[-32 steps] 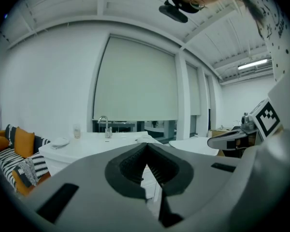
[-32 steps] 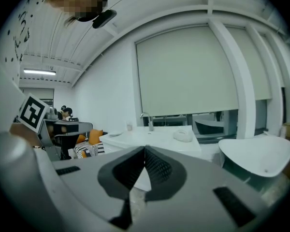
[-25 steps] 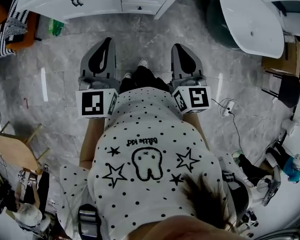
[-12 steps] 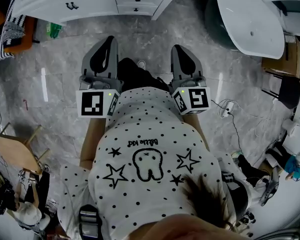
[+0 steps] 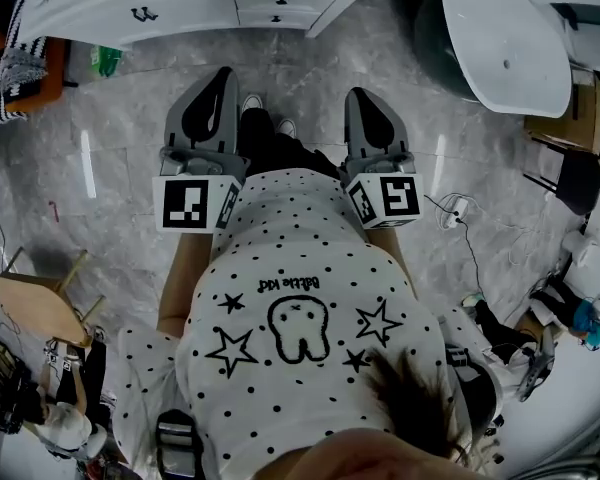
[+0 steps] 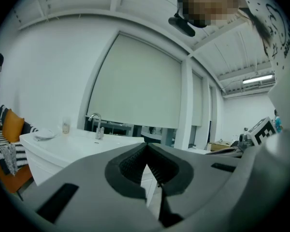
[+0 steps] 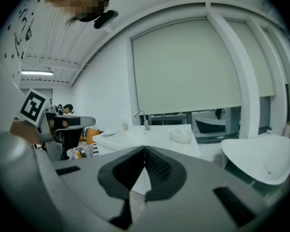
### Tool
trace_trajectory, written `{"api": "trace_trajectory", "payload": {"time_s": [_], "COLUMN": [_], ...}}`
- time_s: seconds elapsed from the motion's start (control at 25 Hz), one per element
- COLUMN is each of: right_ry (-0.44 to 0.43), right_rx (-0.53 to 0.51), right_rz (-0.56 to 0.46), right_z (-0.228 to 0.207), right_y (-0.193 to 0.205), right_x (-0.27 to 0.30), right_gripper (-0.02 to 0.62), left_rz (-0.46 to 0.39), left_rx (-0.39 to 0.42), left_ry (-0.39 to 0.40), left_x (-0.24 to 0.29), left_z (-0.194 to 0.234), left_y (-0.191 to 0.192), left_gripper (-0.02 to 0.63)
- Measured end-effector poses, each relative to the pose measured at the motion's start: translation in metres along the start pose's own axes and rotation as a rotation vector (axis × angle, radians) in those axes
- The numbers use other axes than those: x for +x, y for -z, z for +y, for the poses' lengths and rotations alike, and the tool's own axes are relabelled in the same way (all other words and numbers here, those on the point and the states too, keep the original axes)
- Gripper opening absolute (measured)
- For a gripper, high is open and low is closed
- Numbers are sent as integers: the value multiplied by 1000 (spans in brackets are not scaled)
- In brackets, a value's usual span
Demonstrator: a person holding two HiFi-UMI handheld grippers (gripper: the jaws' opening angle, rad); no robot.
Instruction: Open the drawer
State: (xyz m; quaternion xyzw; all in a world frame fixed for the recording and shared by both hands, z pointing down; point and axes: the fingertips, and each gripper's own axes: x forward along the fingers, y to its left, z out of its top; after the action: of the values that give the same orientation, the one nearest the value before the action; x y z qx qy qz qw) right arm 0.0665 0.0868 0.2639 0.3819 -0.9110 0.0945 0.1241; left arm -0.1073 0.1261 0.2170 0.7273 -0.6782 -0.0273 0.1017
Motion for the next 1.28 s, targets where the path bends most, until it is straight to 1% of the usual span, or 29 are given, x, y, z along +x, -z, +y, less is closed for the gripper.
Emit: {"api": "trace_trajectory", "payload": {"time_s": [0.16,0.36,0.6,0.72,0.88,1.2,1.28], "right_ry": [10,46,98,109,113,102,97], "right_rx": [-3,-6,4,12,22,12,8], "right_rz": [-5,-3,-15,-28,-26,2,13], "right_z": [5,5,1,2,8,8,5], "right_y": [-15,-26,-32,-37,-38,-36,-33], "right_x": [24,48,73,85,94,102,107], "right_gripper": [14,14,14,14,14,14,14], "left_rz": [5,5,15,11,33,87,90], "left_rx": [3,7,-6,4,10,38,36], "left_ry": [17,43,71,89,107,77,74], "left_x": [18,40,62,70,75,79,83], "left_z": [22,43,65,74,81,93,94], "left_y": [-11,-20,-20,-22,-19,-11,-9], "left_gripper": [3,4,5,4,3,5,4]}}
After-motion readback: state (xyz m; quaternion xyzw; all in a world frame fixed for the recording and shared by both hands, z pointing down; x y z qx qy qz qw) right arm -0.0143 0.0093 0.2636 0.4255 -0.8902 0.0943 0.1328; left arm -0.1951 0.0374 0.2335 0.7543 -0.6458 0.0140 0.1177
